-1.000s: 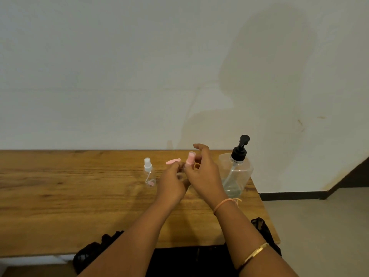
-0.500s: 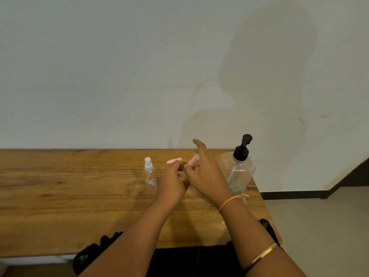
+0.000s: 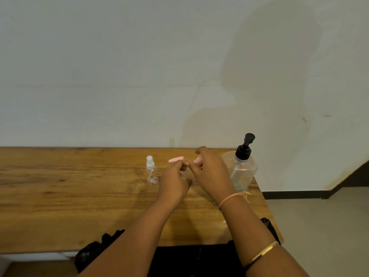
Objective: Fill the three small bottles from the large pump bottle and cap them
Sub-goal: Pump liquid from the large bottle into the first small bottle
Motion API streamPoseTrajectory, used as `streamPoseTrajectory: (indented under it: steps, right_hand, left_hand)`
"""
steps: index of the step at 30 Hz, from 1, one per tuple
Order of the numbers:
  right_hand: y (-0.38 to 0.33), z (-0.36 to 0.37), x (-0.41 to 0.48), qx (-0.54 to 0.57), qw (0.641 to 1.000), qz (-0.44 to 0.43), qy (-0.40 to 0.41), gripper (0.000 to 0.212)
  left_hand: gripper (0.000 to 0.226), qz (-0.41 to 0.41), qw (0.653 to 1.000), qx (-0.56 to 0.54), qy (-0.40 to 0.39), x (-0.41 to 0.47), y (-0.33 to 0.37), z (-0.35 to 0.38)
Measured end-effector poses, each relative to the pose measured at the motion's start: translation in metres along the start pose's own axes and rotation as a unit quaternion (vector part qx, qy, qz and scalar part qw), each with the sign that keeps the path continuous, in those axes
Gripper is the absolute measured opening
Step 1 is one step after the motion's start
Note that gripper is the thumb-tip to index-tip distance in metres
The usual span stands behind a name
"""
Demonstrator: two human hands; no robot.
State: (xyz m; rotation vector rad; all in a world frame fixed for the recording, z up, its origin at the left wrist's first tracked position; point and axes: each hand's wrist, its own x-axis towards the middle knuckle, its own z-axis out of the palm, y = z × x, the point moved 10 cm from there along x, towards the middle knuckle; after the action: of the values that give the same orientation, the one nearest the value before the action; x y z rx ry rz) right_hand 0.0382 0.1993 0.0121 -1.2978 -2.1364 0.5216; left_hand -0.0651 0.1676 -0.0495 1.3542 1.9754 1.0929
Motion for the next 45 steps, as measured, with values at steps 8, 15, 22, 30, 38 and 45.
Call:
streamPoseTrajectory:
  steps: [8,15,22,30,38,45]
  right_hand:
    - [-0.002,0.002,-0.005,-0.020,1.000,0.015,-0.019,0.051]
    - [-0.007,-0.008,-0.002,-0.023,1.000,-0.007,0.004,0.028]
    - [-0.007,-0.023,-0.006,0.004,1.000,-0.008,0.027,0.032]
    - [-0.019,-0.050,-0.017,-0.003,0.993,-0.052,0.104,0.023]
    - [-0.020,-0.071,-0.037,0.022,0.980,-0.075,0.182,0.019]
    - [0.018,-0.020,-0.045,-0.039,0.998,0.041,0.021,0.022]
  left_hand:
    - [0.024,0.010,1.000,0.004,0.002,-0.001,0.003,0.000]
    - [0.042,-0.003,1.000,-0.004,-0.005,0.001,-0.002,0.001]
    - [0.045,-0.030,0.999,-0.032,-0.008,-0.002,-0.004,0.000]
    - [0.048,-0.041,0.999,-0.030,-0.010,-0.006,-0.003,-0.005]
    - [0.044,-0.056,0.998,-0.032,0.009,-0.012,-0.012,-0.020]
    - [0.031,-0.065,0.997,-0.040,0.023,-0.018,-0.016,-0.030]
